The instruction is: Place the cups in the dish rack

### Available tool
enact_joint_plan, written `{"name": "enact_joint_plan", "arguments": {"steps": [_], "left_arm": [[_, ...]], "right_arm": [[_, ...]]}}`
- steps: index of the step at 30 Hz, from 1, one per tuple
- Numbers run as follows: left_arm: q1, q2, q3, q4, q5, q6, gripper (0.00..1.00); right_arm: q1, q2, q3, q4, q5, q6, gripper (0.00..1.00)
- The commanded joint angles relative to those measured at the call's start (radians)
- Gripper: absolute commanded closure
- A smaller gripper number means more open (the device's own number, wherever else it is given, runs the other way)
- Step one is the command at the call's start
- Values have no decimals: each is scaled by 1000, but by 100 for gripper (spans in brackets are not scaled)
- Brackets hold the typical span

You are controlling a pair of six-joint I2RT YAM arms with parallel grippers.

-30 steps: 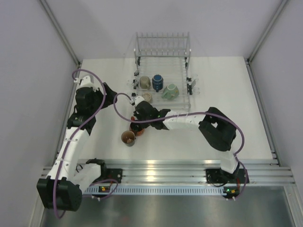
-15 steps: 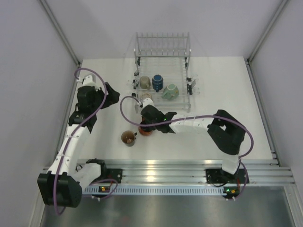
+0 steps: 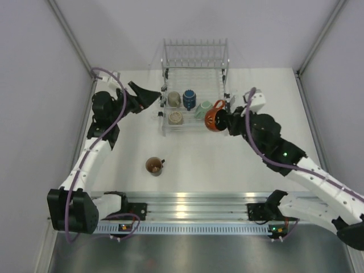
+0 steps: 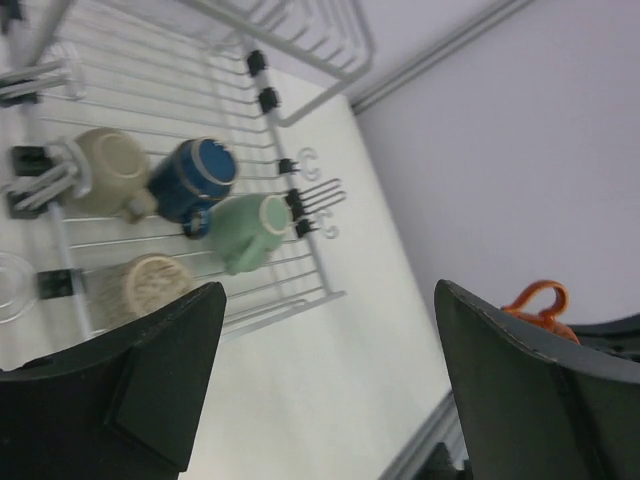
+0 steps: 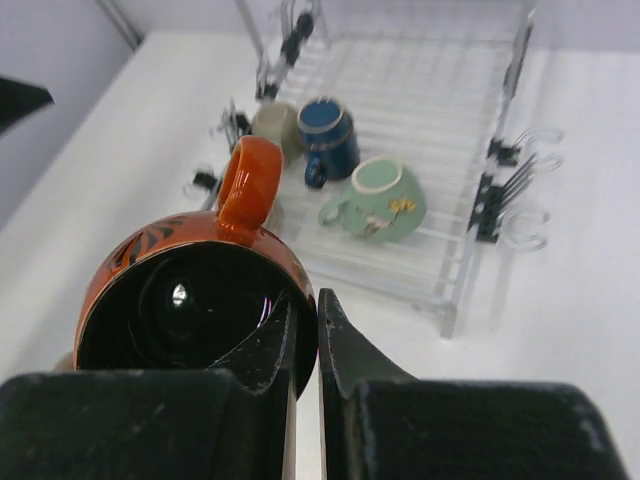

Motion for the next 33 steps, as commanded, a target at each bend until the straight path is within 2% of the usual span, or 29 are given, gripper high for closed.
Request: {"name": "enact_joint_plan", "arguments": {"steps": [1, 5, 8, 9, 11, 12, 16, 19, 23, 28, 33], "left_arm": [[-43, 13, 34, 314, 166, -208, 9], [-161, 65, 43, 493, 180, -335, 8], [-287, 137, 83, 587, 177, -424, 8], [-346, 157, 92, 648, 172, -447, 8], [-396, 215, 111, 738, 169, -533, 8], [-437, 237, 115, 835, 169, -570, 8], [-503, 347, 122, 1055, 142, -769, 8], [-532, 437, 134, 1176, 126, -861, 8], [-563, 494, 143, 1195, 105, -866, 8], [-572, 494, 137, 1183, 106, -822, 8], [-572, 465, 140, 978, 91, -677, 9]], "right_arm": [[-77, -125, -23, 62, -59, -5, 100], [-163, -223, -30, 73, -118, -15, 100], [-183, -248, -55, 117, -167, 5, 100], [-183, -251, -62, 131, -191, 11, 100], [-184, -260, -90, 172, -208, 31, 100], [-184, -263, -99, 188, -220, 36, 100], [-186, -271, -145, 269, -262, 59, 100], [-186, -254, -150, 295, -287, 70, 100], [-186, -246, -165, 317, -300, 70, 100], [-186, -286, -162, 271, -262, 47, 100], [-186, -360, -173, 208, -212, 36, 100]]}}
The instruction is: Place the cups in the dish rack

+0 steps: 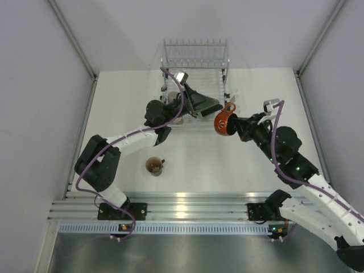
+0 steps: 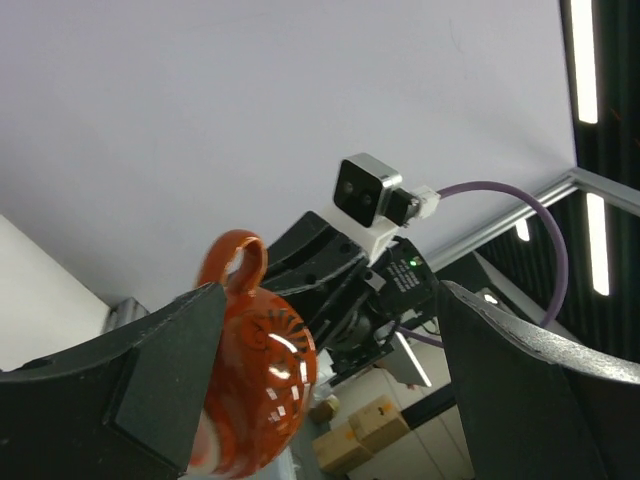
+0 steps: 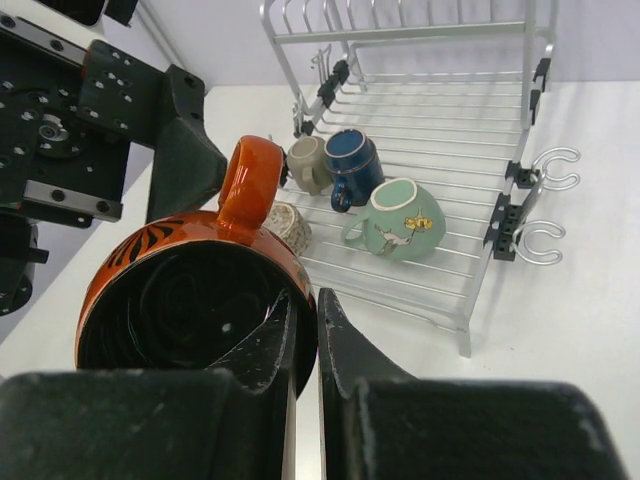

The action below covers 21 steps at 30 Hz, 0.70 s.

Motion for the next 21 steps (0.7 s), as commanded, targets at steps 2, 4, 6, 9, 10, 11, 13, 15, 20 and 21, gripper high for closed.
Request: {"name": "enact_joint_plan", "arguments": {"steps": [2, 4, 6, 9, 10, 11, 13, 15, 20, 21], "left_arm": [[-4, -43, 24, -113, -32, 134, 9], [-6, -34, 25, -111, -27, 131, 9], [-15, -25, 33, -123, -27, 131, 9], [-41, 4, 60, -122, -17, 119, 9], [-49, 19, 68, -122, -12, 114, 9], [-63, 23, 76, -122, -11, 110, 9], [-75, 29, 88, -122, -6, 110, 9], [-89, 27, 94, -122, 3, 110, 9], [-96, 15, 91, -168, 35, 123, 9], [-96, 10, 88, -174, 40, 133, 9]], "right_arm": [[-3, -115, 18, 74, 38, -12, 100], [-3, -133, 29, 34, 58, -26, 100], [-3, -136, 38, 31, 61, -30, 100], [-3, -121, 38, 53, 46, -35, 100], [-3, -107, 40, 57, 46, -38, 100], [-3, -98, 41, 62, 46, -41, 100], [-3, -83, 44, 62, 44, -46, 100], [-3, -77, 44, 89, 38, -47, 100], [-3, -69, 58, 91, 40, -58, 100], [-3, -69, 61, 90, 40, -59, 100]]}}
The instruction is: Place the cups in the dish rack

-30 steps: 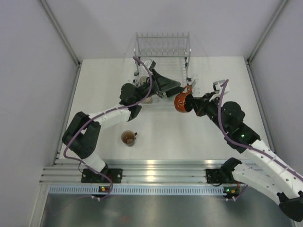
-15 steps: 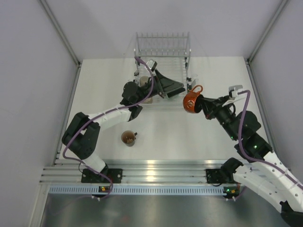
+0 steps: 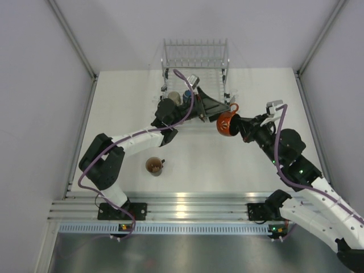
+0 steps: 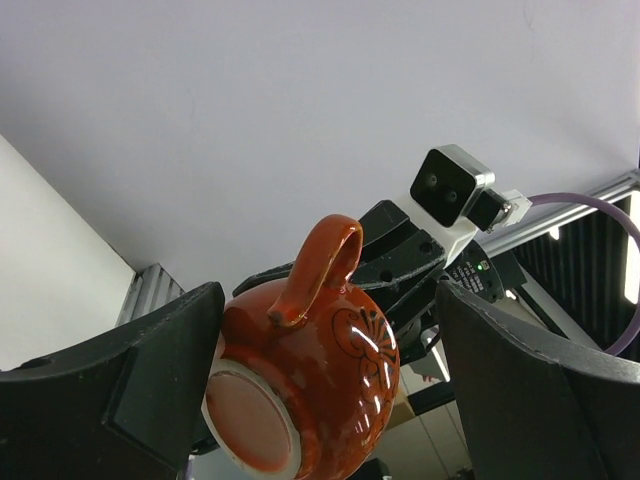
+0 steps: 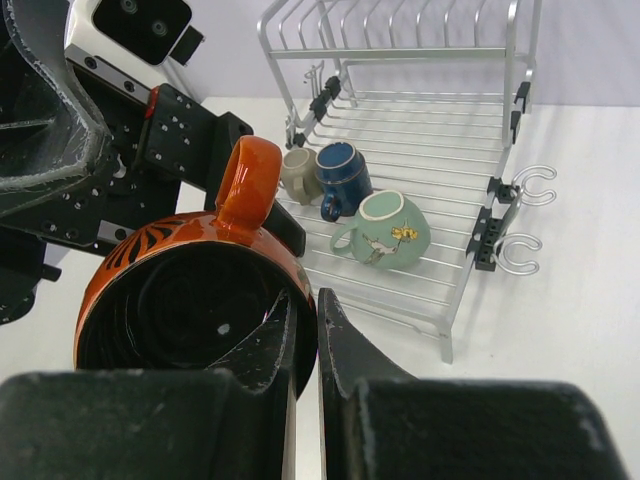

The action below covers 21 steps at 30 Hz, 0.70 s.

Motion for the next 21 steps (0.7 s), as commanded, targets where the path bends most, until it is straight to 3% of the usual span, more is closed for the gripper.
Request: {"name": "enact_joint_plan", "arguments": {"steps": [1, 21], "left_arm": [[-20, -28, 28, 3, 60, 24, 9], [-27, -54, 14, 1, 162, 33, 10]], "right_arm": [[-3, -6, 67, 115, 2, -14, 100], [-3, 45, 115, 136, 25, -60, 100]]}}
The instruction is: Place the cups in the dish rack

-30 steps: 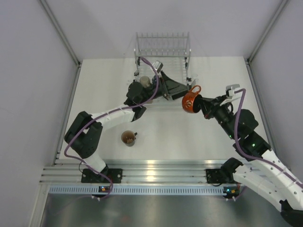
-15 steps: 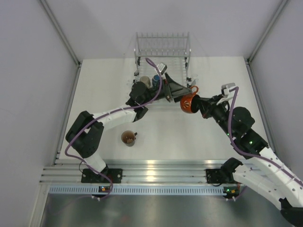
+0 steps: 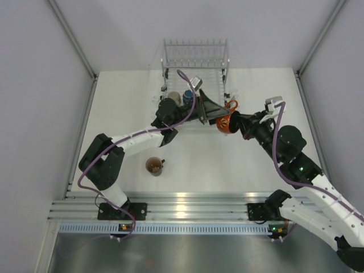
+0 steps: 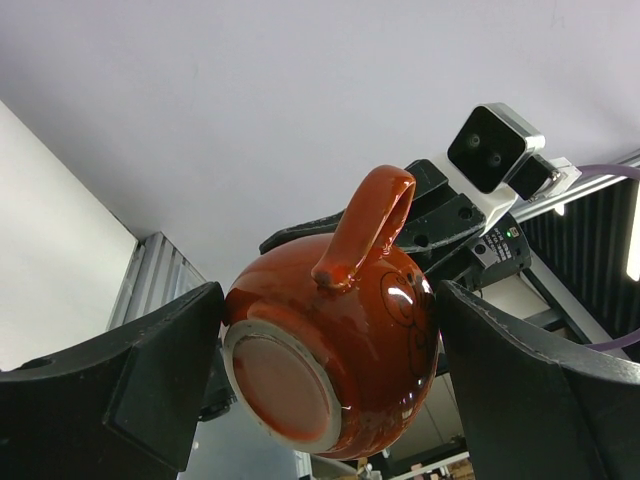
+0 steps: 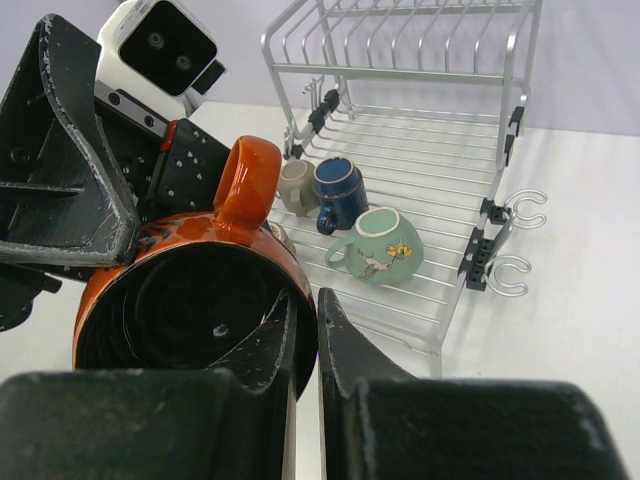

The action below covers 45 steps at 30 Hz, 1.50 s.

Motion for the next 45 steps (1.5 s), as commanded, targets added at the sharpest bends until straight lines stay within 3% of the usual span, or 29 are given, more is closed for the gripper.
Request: {"name": "enact_joint_plan", "arguments": {"steps": [1, 7, 12, 45], "left_arm": [[-26, -52, 20, 40, 102, 11, 10], [-41, -45, 25, 120, 171, -32, 9], [-47, 20, 30, 400, 224, -221, 8], [-147, -39, 53, 416, 263, -221, 5]], "right_arm": [[-4, 7, 67, 134, 36, -14, 100], [-10, 7, 84, 135, 55, -28, 100], [-17, -7, 74, 158, 55, -19, 100], [-90, 28, 7, 237, 15, 47, 100]]}}
